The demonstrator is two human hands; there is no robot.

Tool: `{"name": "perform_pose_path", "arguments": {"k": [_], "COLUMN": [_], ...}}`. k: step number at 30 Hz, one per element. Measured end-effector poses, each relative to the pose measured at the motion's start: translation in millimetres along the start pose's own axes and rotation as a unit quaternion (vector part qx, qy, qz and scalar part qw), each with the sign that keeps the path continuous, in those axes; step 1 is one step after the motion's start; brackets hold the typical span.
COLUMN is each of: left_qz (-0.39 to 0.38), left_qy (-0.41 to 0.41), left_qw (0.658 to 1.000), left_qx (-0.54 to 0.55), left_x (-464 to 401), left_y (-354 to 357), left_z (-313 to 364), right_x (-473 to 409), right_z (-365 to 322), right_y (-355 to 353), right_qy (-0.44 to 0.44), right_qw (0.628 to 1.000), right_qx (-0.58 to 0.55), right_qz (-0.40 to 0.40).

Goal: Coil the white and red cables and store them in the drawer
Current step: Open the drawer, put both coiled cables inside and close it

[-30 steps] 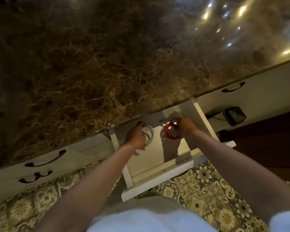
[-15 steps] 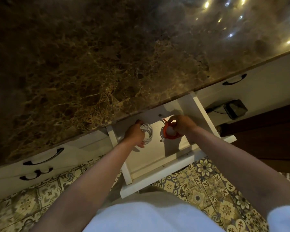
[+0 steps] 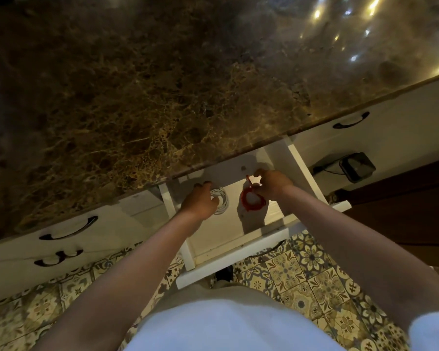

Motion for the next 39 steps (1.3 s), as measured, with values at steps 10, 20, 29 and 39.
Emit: {"name": "perform_pose_path", "arguments": {"k": [10,20,29,39], "left_qz": [0.111,0.265,0.245,0.2], "left_qy": [0.158,0.368,0.214,0.118], "left_qw": [0.981,0.889,0.907,0.93], "left_qx": [-0.012,-0.067,-0.268,-0.284], "left_x": [100,163,97,60], "left_y": [-6,-60,-117,-136], "left_z": [48,107,79,82], "right_x": [105,216,230,173], "right_z": [-11,26,72,51], "right_y": [-27,-19,98,158], "right_qy": [-0.086,-0.159,0.015,-0.052], "right_qw": [0.982,0.841,0.77,0.749], "right_qx": [-0.053,-0.421,-0.561,-0.654], "right_qz": [0.159,0.3,0.303,0.098]}}
Point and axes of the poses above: each hand's wrist, its own x-axis away from the middle knuckle, its own y-axis out of the palm, z = x × y, the point moved 10 cm from there along -x, towards the middle knuckle, and after that the axes turned 9 degrees about -z, right-handed, at the moved point
